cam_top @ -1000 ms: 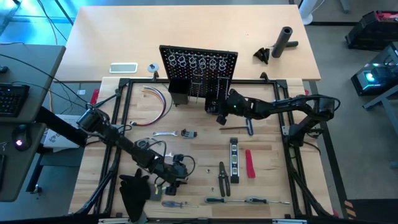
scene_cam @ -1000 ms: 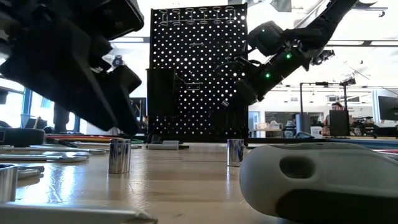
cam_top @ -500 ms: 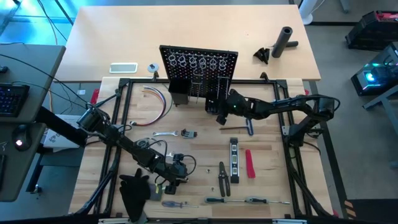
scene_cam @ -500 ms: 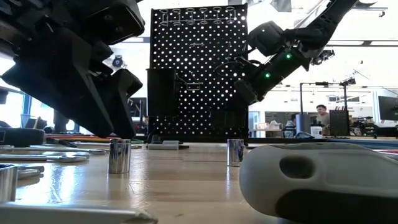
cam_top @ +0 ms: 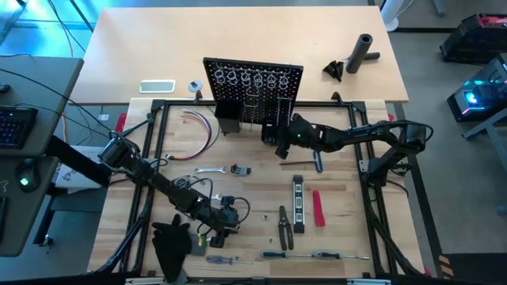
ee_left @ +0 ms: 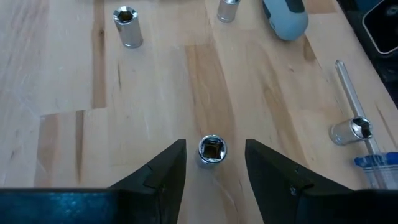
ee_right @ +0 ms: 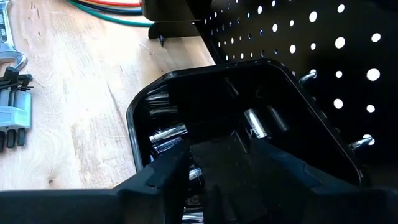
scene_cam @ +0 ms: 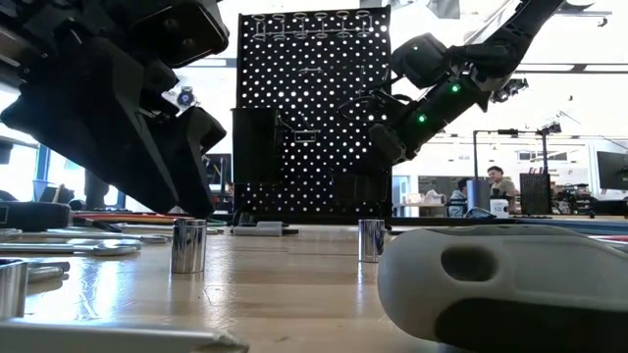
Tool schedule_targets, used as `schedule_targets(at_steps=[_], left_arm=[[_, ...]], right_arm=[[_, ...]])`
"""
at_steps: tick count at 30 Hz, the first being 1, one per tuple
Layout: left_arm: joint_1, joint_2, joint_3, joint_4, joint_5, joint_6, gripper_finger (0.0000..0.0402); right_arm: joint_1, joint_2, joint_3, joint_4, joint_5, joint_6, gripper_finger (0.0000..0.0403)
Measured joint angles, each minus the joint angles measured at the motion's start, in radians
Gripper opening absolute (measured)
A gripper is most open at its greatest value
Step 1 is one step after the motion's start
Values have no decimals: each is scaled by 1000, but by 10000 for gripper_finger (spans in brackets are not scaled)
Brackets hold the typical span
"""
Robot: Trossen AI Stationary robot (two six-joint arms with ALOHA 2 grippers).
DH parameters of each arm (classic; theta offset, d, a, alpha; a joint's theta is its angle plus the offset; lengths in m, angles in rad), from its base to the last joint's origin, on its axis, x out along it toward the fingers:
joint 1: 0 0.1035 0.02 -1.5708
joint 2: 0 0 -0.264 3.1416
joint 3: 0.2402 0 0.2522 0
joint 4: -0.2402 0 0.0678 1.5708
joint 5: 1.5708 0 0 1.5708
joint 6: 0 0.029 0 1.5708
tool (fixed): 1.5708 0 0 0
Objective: Hang tools onto peg board
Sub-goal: Put the socket into the small black bin on the black pegboard
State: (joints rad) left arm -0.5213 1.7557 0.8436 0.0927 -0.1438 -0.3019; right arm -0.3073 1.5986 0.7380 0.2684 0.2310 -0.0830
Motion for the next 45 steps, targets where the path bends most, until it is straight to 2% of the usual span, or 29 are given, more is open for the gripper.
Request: schedule_targets(at_steps=[5, 11, 19, 25, 32, 38, 45], left_arm=[[0, 43, 3, 33, 17, 9, 156], [6, 51, 29, 9, -41, 25, 153], [17, 51, 31, -31, -11, 42, 96], [18, 51, 31, -44, -18, 40, 85], [23, 51, 31, -24, -26, 50, 48], [36, 41, 31, -15, -64, 83, 48], [58, -35, 32, -20, -148, 160, 48]], right_arm=[[0, 0, 0, -1, -11, 8, 165], [1, 0, 0, -7, -27, 14, 165], [2, 0, 0, -16, -34, 16, 165], [5, 0, 0, -20, -41, 23, 165], [31, -4, 1, -44, -40, 23, 165], [59, -55, 0, -143, 9, 23, 165], [93, -187, -2, -261, 65, 18, 165]])
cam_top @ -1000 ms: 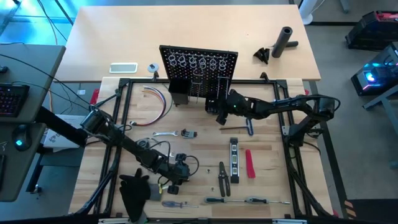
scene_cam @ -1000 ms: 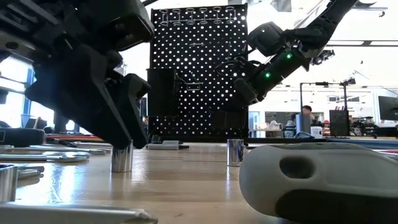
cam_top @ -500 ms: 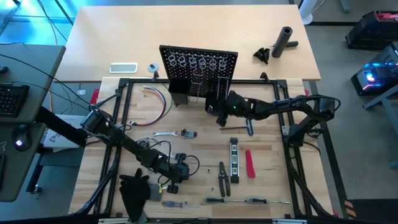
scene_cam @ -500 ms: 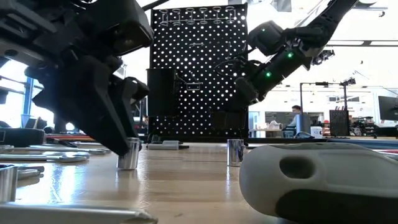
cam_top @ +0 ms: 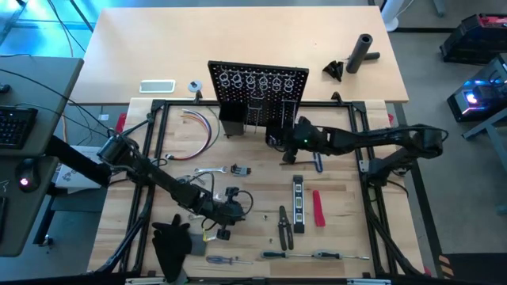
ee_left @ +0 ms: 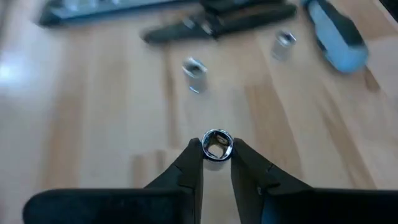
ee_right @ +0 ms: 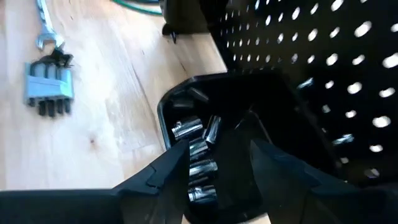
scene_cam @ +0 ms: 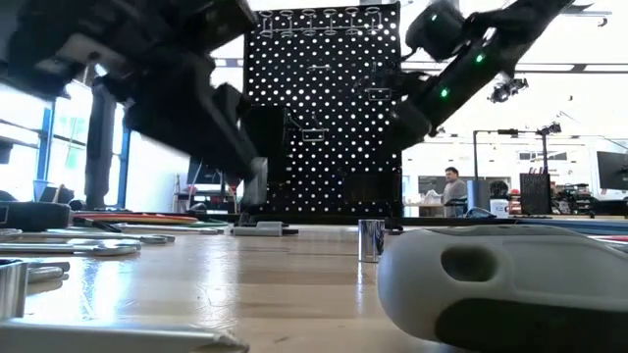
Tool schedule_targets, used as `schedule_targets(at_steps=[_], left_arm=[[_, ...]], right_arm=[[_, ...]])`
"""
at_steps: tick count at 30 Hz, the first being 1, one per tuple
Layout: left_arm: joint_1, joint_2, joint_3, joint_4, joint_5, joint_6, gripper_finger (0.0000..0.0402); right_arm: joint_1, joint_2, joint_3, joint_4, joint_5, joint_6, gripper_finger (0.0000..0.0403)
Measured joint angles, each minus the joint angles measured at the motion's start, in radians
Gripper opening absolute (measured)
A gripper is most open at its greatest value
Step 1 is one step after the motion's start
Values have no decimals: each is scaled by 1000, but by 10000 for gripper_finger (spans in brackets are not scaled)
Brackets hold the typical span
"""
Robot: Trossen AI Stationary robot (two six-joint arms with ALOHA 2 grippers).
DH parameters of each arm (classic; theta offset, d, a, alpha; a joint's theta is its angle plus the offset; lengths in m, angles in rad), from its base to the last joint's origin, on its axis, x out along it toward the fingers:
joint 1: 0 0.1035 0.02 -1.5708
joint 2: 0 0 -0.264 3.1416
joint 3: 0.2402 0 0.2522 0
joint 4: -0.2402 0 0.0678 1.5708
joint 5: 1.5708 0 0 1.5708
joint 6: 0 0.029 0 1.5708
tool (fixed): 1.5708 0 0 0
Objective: Hang tools onto peg board
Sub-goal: Put the socket into the small black bin on the black pegboard
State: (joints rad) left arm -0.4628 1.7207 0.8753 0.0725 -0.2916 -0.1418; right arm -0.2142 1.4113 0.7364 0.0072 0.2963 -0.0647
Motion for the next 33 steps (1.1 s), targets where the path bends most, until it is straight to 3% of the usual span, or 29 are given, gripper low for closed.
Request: schedule_targets(at_steps=[8, 13, 16, 20, 25, 33], left_arm=[[34, -108, 0, -3, -107, 116, 47], [47, -163, 0, 3, -229, 188, 47], [55, -188, 0, 46, -309, 242, 47], [83, -204, 0, 173, -332, 348, 47], [147, -205, -2, 360, -267, 464, 47], [282, -205, -59, 693, 1, 415, 47]], right_arm=[[51, -141, 0, -55, 15, -13, 165], [106, -216, 0, -107, 6, 12, 165], [153, -243, 0, -119, -42, 43, 165], [243, -255, 0, -88, -73, 65, 165], [362, -253, 0, 18, -61, 55, 165], [499, -252, 1, 171, 85, -105, 165]])
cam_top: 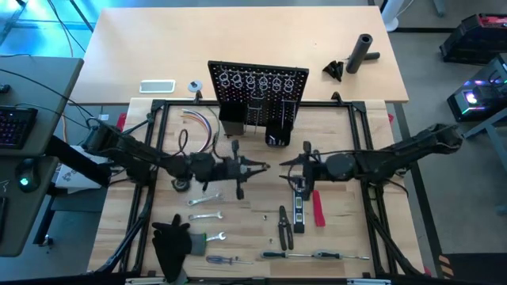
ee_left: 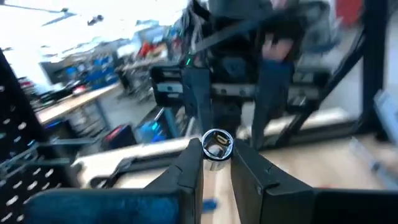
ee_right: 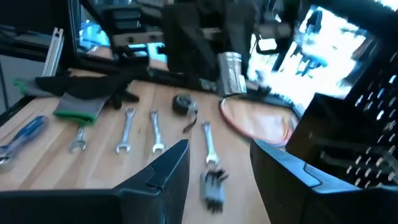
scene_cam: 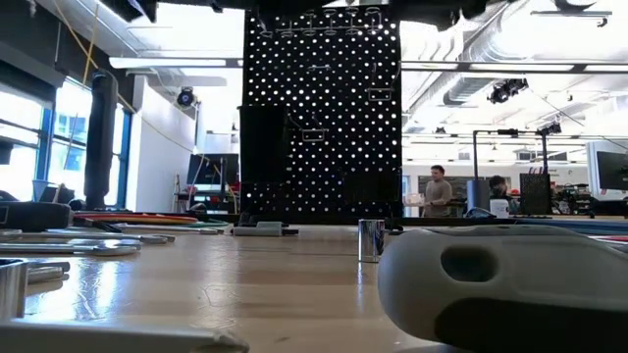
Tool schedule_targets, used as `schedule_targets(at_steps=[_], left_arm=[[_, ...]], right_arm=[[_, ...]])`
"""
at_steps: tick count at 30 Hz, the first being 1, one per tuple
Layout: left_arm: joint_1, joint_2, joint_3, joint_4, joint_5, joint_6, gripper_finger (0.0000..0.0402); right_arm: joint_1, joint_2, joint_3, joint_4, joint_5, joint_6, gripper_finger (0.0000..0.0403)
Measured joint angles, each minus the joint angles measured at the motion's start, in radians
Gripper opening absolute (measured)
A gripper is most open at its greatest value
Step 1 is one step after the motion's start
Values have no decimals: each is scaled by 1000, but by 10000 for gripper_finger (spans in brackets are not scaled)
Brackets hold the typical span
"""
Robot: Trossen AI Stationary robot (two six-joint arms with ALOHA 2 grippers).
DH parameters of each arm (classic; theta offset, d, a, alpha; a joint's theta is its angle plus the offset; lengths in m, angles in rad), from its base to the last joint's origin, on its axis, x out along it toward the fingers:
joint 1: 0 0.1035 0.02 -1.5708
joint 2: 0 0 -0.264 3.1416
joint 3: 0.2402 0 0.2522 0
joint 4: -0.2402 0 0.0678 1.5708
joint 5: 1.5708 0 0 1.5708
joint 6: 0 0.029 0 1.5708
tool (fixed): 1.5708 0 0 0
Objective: Hang tools onto peg board
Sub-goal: Put the socket into the small black bin on the black pegboard
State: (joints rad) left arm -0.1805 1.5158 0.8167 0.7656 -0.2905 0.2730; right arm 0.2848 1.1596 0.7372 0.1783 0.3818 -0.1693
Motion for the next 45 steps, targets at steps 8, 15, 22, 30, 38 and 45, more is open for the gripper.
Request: schedule_targets(at_steps=[8, 15, 22, 30, 38, 45], left_arm=[[71, 36, -6, 192, 198, -146, 47], [90, 62, -6, 223, 229, -276, 47], [90, 74, -6, 232, 202, -296, 47], [90, 96, -6, 229, 183, -308, 47], [90, 121, -6, 281, 179, -314, 46], [90, 121, -6, 285, 172, -306, 46]], right_arm=[[45, 55, 2, 153, 173, -180, 165], [70, 140, 2, 311, 356, -393, 165], [72, 169, 2, 389, 381, -452, 165], [72, 169, 1, 415, 333, -450, 165], [71, 169, 0, 408, 309, -410, 165], [69, 169, 0, 379, 351, -370, 164]])
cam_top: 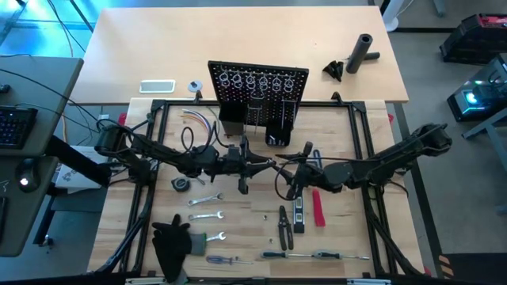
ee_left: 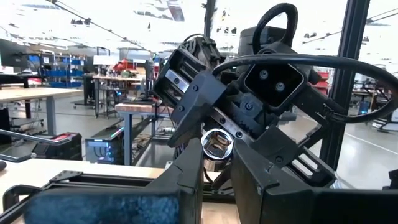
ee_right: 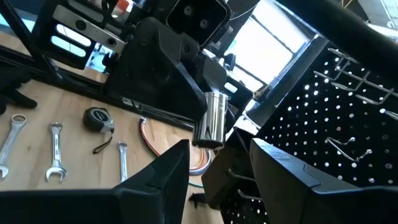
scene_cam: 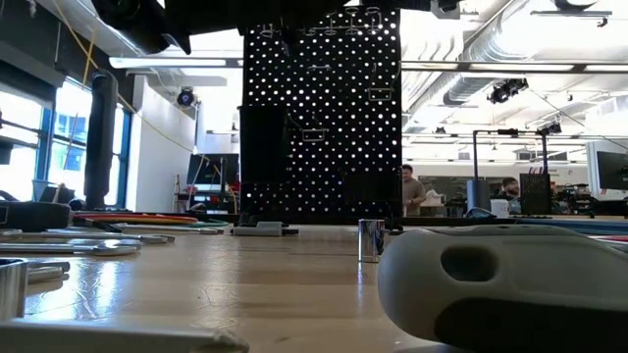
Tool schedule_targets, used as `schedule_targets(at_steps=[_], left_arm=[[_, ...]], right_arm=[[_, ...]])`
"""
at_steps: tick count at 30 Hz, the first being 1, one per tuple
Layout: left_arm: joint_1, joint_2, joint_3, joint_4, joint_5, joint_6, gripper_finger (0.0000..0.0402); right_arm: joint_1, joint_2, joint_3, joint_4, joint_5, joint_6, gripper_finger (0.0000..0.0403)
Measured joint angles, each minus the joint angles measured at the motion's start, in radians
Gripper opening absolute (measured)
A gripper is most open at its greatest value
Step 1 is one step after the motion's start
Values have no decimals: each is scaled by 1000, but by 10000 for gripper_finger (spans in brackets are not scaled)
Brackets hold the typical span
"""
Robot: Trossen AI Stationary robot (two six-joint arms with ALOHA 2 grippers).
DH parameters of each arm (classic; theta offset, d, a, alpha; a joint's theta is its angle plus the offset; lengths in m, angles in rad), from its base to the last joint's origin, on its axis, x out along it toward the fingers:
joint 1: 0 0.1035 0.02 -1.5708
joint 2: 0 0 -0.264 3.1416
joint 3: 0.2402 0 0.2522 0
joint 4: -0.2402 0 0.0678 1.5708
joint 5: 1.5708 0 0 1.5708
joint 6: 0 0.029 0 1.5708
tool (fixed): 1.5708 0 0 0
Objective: Hang tools onto peg board
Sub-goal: Put the socket into the small black bin on the black pegboard
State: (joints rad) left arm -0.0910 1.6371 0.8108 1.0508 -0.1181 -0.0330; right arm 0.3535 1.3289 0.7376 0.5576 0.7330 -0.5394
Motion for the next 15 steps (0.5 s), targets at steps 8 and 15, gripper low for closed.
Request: schedule_targets(at_steps=[8, 15], left_arm=[[0, 0, 0, -5, -6, 0, 46], [0, 0, 0, -6, -10, 0, 46]], right_arm=[[0, 0, 0, 0, -10, 8, 127], [0, 0, 0, 1, -33, 16, 101]])
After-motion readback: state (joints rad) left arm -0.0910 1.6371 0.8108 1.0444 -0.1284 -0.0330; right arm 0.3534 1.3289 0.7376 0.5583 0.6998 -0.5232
